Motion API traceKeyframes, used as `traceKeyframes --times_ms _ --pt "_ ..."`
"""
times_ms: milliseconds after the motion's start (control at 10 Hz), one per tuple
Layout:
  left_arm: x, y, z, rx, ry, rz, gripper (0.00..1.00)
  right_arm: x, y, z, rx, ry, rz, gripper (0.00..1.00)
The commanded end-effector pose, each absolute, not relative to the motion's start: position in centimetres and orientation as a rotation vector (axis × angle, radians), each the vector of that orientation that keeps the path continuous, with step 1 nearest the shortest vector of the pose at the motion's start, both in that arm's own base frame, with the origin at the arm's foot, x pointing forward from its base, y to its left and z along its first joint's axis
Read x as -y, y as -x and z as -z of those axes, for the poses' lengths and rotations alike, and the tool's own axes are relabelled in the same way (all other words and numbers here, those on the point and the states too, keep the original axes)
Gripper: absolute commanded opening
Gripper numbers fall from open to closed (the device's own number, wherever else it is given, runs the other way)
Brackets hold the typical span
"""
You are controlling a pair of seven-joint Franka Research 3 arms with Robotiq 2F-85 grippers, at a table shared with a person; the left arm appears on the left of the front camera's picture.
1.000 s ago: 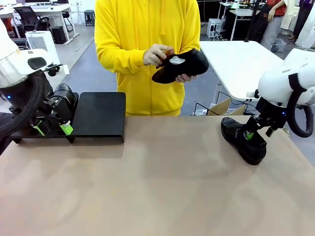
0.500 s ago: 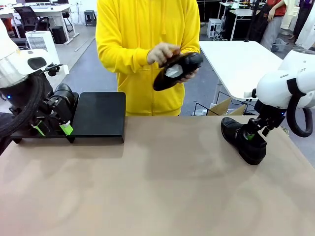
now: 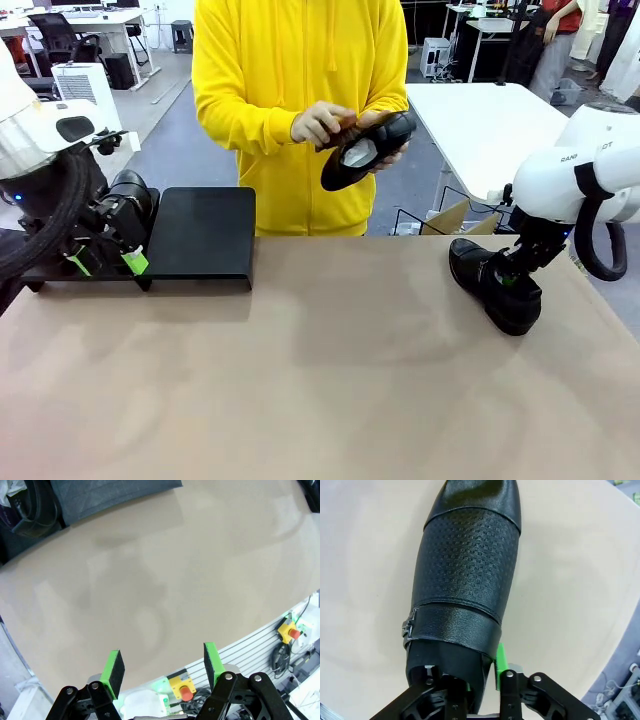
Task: Organize the shoes by placing them on the stand.
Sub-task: Pick up one Shoe and place it in the middle of the table.
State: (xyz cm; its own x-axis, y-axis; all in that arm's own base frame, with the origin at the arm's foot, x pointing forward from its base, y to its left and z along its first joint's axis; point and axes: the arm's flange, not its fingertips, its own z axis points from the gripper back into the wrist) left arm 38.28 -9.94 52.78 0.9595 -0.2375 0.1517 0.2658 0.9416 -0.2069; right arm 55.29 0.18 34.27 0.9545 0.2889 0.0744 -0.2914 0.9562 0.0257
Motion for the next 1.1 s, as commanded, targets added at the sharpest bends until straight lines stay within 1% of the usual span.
traceKeyframes --times_ms 0,100,200,300,500,600,700,800,900,1000 --pt "9.7 -38.1 -52.7 0.124 0.234 0.263 0.82 -0.1 -55.4 -34.2 0.055 -0.027 -0.331 0.0" --pt "9.7 -38.1 -52.7 0.124 0.234 0.263 0.82 -0.1 -55.3 -34.1 0.048 -0.027 -0.331 0.0" --pt "9.7 -38.1 -52.7 0.124 0.234 0.263 0.82 -0.3 -55.0 -35.0 0.024 0.0 -0.248 0.0" --pt "9.7 -38.1 -52.7 0.124 0.234 0.263 0.82 -0.7 -54.0 -37.2 0.052 0.021 -0.118 0.0" --pt "9.7 -38.1 -52.7 0.124 0.234 0.263 0.82 -1.7 -50.1 -42.7 0.098 -0.071 0.024 0.0" --pt "9.7 -38.1 -52.7 0.124 0.234 0.263 0.82 -2.3 -48.3 -44.6 0.111 -0.125 0.059 0.0" --pt "9.7 -38.1 -52.7 0.124 0.234 0.263 0.82 -3.8 -45.4 -46.3 0.117 -0.184 0.063 0.0" --pt "9.7 -38.1 -52.7 0.124 0.234 0.263 0.82 -4.8 -43.0 -47.2 0.115 -0.147 0.07 0.0" --pt "9.7 -38.1 -52.7 0.124 0.234 0.263 0.82 -2.2 -48.5 -45.1 0.087 -0.128 0.034 0.0" --pt "9.7 -38.1 -52.7 0.124 0.234 0.263 0.82 -2.2 -48.5 -45.1 0.087 -0.128 0.034 0.0"
